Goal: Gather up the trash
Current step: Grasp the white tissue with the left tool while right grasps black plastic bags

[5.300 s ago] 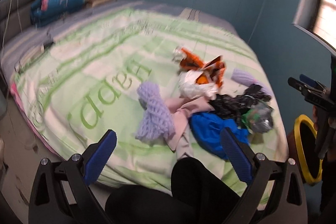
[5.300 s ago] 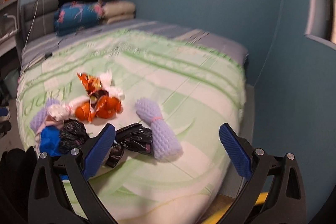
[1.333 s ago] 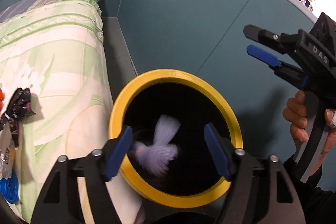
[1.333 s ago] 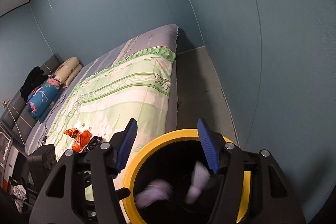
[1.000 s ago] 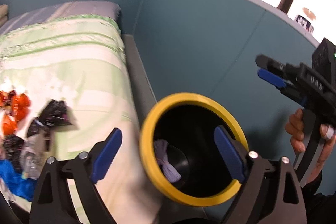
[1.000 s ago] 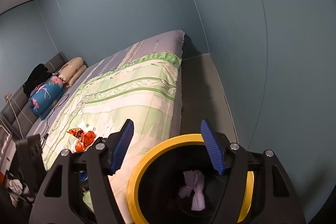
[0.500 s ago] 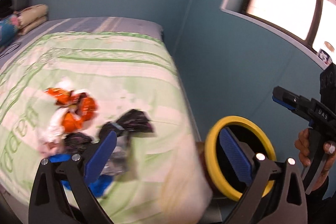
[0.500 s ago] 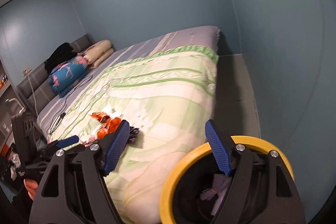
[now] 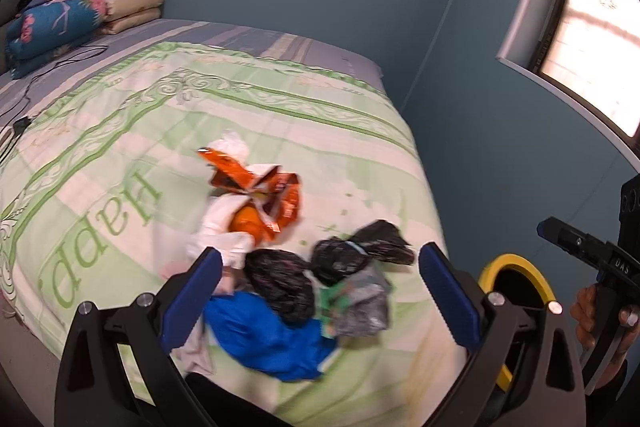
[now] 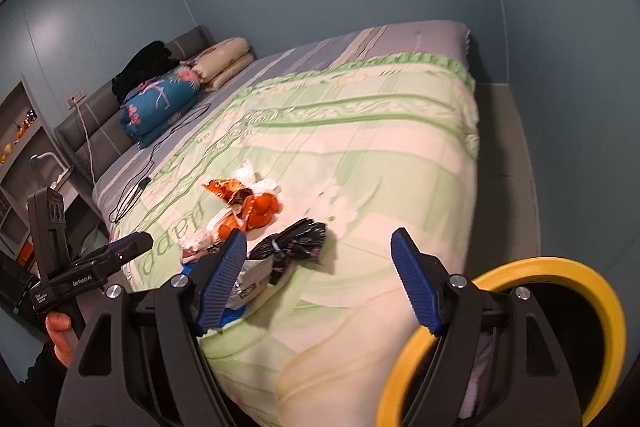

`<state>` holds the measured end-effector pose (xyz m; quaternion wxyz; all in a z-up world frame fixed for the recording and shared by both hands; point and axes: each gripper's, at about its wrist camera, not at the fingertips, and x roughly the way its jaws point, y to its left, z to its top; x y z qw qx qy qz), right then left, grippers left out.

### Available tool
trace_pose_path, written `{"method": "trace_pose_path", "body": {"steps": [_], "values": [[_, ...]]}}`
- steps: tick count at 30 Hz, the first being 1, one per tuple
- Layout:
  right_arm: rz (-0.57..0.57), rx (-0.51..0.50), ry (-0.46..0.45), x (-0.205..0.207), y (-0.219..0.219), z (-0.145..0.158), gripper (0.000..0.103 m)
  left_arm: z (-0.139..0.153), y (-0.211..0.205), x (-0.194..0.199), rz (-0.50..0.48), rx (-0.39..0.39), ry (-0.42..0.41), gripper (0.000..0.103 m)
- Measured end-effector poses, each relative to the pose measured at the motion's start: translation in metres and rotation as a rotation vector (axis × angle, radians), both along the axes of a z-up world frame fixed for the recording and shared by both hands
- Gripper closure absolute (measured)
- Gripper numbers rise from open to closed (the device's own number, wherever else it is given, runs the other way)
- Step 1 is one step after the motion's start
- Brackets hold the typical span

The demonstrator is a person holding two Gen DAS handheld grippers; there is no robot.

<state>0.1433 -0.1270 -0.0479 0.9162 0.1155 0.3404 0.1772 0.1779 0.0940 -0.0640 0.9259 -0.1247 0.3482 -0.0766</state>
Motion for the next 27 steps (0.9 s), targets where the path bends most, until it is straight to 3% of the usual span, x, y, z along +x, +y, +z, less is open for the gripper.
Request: {"method": "trace_pose_path", "body": {"steps": [16,27], "values": [[0.048,-0.042,0.158,0.078,0.058,-0.067,0.032,-0.053,0.048,0.029,0.063,0.059,0.082,0.008],[0.049,-0.091,0.201,0.098,0.07,-0.087,0.033,-0.075,0.071,0.047,0.08,0.018,0.126,0.008]]}}
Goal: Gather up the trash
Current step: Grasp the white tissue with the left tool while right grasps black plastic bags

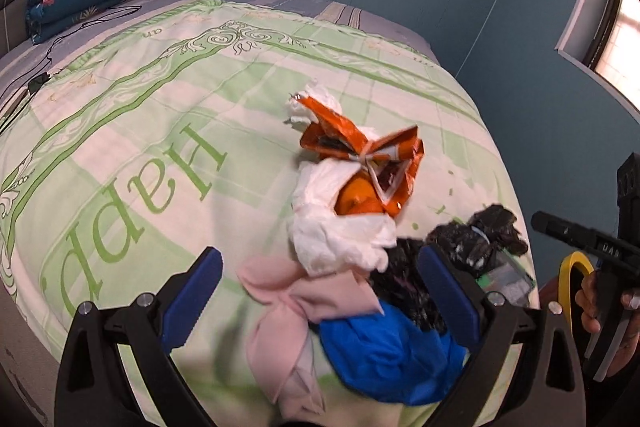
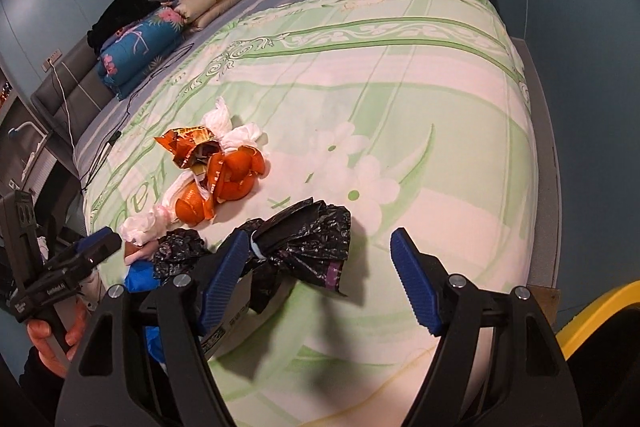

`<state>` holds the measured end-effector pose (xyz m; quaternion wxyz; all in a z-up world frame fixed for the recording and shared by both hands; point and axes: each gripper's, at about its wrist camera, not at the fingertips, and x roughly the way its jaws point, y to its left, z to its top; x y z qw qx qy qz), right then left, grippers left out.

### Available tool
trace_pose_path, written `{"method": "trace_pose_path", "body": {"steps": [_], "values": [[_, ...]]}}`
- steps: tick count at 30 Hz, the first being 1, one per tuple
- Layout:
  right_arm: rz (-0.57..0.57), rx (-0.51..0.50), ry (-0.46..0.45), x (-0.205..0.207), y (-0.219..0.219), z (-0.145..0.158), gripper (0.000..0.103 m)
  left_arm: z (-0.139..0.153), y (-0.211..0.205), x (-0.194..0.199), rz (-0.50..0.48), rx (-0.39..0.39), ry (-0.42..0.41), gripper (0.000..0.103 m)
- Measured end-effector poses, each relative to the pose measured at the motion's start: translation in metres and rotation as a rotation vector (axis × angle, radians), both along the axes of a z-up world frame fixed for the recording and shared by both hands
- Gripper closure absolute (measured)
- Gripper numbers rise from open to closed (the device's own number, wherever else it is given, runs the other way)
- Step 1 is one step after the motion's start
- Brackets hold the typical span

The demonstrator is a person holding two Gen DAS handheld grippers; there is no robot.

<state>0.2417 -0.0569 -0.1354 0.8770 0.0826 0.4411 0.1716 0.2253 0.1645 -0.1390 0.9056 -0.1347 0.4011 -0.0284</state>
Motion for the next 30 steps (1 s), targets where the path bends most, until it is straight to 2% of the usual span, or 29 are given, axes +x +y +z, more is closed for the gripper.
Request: {"method": "trace_pose_path", "body": {"steps": [8,15,17,25,30], "values": [[0.008,-0.02,0.016,0.012,0.011,-0.008,0.034,0.0,0.007,0.03,0.021,0.018,0.011,0.008],[0.025,-0.041,0.026,0.02,0.023,-0.013,0.035,-0.017,0.009,0.052,0.01,0.004,0.065,0.008],[0.03,-0.047,0.027,0.022,0.026,-0.014,0.04,-0.022,0.008,0.057,0.001,0.002,0.081,0.008],[0.037,-0.065,0.048,0.025,0.03,-0.023,0.041,-0.039,0.004,0.064,-0.014,-0.022,0.112,0.008],[0.025,-0.059,0.069,0.031,0.029,-0.028,0.041,-0.046,0.002,0.069,-0.029,-0.043,0.13,0.015]]}}
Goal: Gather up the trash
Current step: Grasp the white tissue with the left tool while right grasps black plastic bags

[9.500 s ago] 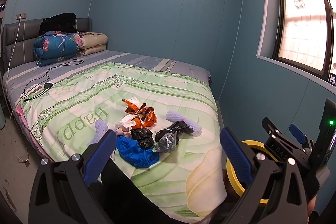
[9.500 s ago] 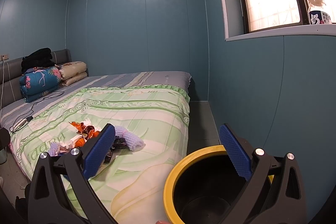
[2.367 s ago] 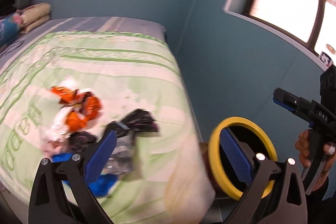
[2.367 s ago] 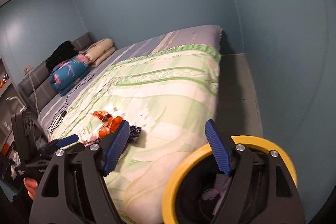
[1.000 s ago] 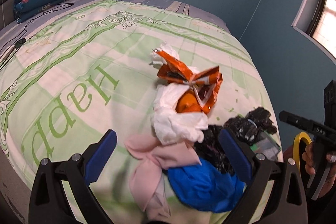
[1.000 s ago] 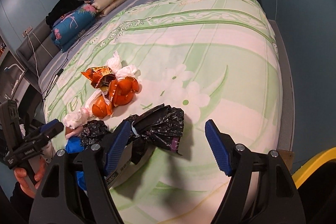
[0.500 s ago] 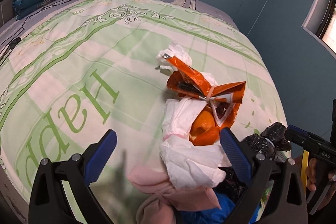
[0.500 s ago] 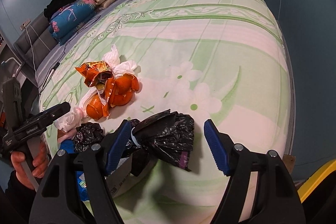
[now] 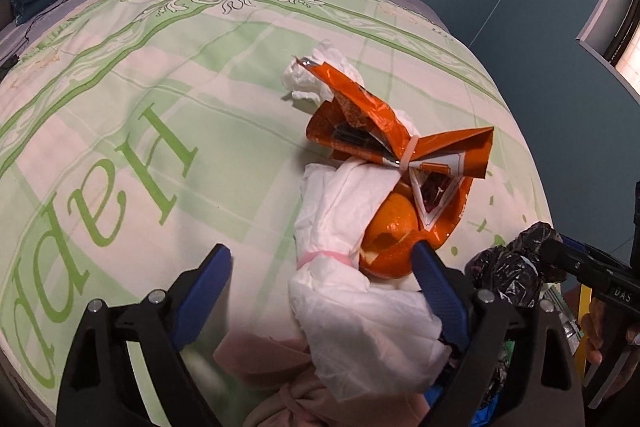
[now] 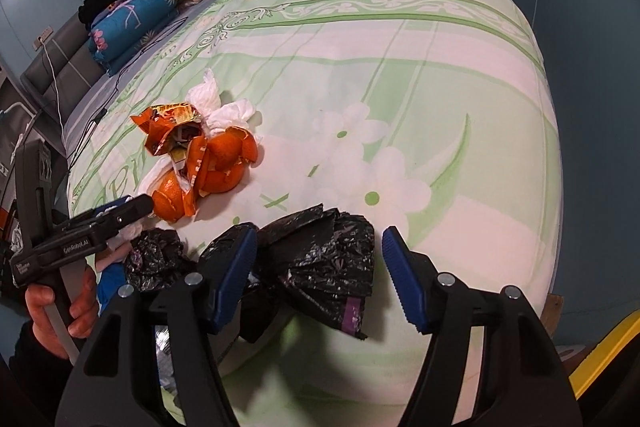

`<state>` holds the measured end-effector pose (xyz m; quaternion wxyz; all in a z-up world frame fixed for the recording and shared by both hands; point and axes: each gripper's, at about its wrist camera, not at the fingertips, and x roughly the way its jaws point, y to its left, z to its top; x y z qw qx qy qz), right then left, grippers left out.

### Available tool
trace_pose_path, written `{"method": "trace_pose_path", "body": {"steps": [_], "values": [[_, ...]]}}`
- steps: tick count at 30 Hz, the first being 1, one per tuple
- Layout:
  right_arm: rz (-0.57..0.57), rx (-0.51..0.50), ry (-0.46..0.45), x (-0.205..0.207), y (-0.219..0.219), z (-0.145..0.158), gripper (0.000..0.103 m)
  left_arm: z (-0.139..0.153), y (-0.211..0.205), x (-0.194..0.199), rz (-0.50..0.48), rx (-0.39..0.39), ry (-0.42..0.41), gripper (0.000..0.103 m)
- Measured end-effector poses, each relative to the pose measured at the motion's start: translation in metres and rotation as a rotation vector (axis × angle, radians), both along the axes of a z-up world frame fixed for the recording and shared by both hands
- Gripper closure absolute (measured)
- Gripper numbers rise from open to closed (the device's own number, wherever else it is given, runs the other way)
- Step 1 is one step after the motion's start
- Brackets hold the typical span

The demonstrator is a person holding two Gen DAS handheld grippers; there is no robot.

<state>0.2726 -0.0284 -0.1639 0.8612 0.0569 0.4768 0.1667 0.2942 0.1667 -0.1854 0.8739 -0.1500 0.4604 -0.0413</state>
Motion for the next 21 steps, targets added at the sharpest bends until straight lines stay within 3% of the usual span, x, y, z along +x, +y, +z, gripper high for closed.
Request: {"method": "trace_pose_path", "body": {"steps": [6,17,21], "values": [[0.005,-0.009,0.02,0.01,0.004,-0.004,0.045,-0.005,0.004,0.0,0.01,-0.04,-0.004,0.021],[0.011,-0.033,0.042,0.007,0.009,-0.01,0.045,-0.003,-0.005,-0.006,-0.052,-0.049,-0.02,0.052],[0.025,-0.047,0.041,0.003,0.015,-0.011,0.047,-0.003,-0.009,-0.008,-0.068,-0.04,-0.022,0.059]]}}
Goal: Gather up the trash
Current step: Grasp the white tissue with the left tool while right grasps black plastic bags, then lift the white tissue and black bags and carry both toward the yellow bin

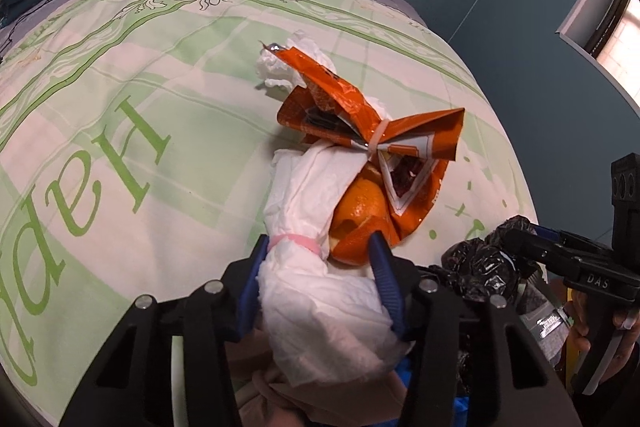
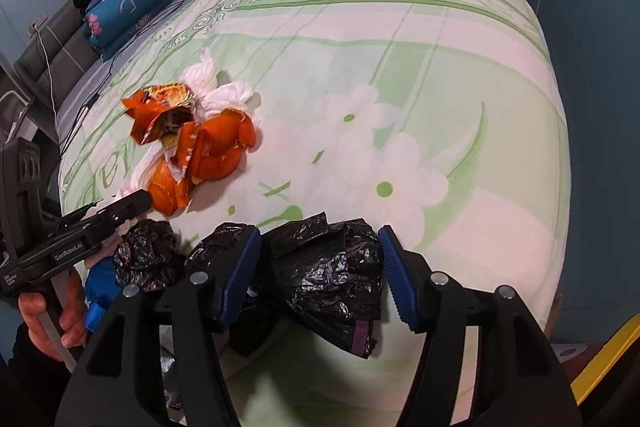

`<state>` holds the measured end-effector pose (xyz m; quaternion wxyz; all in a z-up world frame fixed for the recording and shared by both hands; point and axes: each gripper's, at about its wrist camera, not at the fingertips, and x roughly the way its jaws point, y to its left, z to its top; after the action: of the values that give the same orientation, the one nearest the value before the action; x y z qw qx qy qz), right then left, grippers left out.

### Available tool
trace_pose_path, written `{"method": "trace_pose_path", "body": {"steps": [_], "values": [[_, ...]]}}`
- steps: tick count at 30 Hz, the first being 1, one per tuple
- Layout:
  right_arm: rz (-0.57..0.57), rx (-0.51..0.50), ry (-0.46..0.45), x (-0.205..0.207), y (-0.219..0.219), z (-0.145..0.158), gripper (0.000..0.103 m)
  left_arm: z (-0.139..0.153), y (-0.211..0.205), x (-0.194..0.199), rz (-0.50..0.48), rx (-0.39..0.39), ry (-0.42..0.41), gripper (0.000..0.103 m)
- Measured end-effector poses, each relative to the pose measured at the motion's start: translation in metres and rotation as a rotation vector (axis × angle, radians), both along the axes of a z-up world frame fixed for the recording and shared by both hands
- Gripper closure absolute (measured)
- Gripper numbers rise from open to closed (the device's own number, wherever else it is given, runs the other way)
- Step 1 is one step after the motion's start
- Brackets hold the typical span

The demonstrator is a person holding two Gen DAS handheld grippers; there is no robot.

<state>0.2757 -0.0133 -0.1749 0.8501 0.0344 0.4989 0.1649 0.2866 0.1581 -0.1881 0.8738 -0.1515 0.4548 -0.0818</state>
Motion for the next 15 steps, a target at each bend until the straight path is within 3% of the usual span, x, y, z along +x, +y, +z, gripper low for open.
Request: {"method": "trace_pose_path", "body": {"steps": [7,11,15], "values": [[0.02,0.002,0.006,-0.005,0.005,0.001,0.066,0.003,0.007,0.0,0.023,-0.027,-0.011,0.08],[0.028,0.028,0.011,-0.007,0.006,0.003,0.079,0.004,0.008,-0.002,0.032,-0.028,-0.015,0.082],[0.041,0.007,-0.008,-0.011,0.01,0.005,0.082,0.006,0.009,-0.004,0.045,-0.028,-0.02,0.082]]}}
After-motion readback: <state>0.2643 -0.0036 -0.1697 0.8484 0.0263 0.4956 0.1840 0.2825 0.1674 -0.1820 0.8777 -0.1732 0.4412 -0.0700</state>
